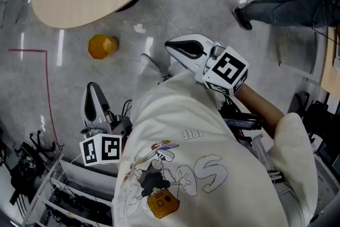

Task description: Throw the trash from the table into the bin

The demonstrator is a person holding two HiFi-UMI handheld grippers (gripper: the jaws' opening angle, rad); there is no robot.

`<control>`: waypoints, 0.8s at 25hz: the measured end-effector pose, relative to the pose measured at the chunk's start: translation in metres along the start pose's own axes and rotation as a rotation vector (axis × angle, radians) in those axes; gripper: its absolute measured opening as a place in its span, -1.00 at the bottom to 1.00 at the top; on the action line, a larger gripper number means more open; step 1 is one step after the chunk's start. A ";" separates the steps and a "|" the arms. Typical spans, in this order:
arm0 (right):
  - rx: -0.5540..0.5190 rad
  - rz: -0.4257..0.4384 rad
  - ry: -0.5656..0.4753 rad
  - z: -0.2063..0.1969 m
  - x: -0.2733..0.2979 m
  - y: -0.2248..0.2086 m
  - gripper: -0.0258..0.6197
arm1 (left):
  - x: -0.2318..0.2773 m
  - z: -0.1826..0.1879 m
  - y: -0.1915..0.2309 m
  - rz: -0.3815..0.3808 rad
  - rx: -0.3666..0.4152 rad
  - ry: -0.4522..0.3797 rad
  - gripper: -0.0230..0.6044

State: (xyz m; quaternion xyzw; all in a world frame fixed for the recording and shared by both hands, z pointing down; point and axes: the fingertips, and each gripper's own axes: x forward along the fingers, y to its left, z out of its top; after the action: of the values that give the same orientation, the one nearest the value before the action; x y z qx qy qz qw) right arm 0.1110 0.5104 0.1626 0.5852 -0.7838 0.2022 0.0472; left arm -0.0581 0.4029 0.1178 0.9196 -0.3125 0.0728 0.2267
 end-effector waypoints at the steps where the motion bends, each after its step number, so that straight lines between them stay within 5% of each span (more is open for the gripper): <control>1: 0.028 -0.024 -0.015 -0.002 0.006 -0.001 -0.90 | 0.010 0.001 0.005 -0.019 0.015 0.027 -0.91; 8: 0.091 -0.115 0.009 0.002 0.012 -0.012 -0.90 | 0.046 0.017 0.010 -0.096 0.021 0.069 -0.91; 20: 0.123 -0.020 0.021 0.012 0.046 -0.002 -0.90 | 0.056 0.016 0.035 -0.057 -0.015 0.102 -0.91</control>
State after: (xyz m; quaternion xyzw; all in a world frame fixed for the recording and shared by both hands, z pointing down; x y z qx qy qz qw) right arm 0.1007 0.4641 0.1667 0.5925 -0.7636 0.2559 0.0212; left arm -0.0353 0.3407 0.1322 0.9215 -0.2747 0.1107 0.2510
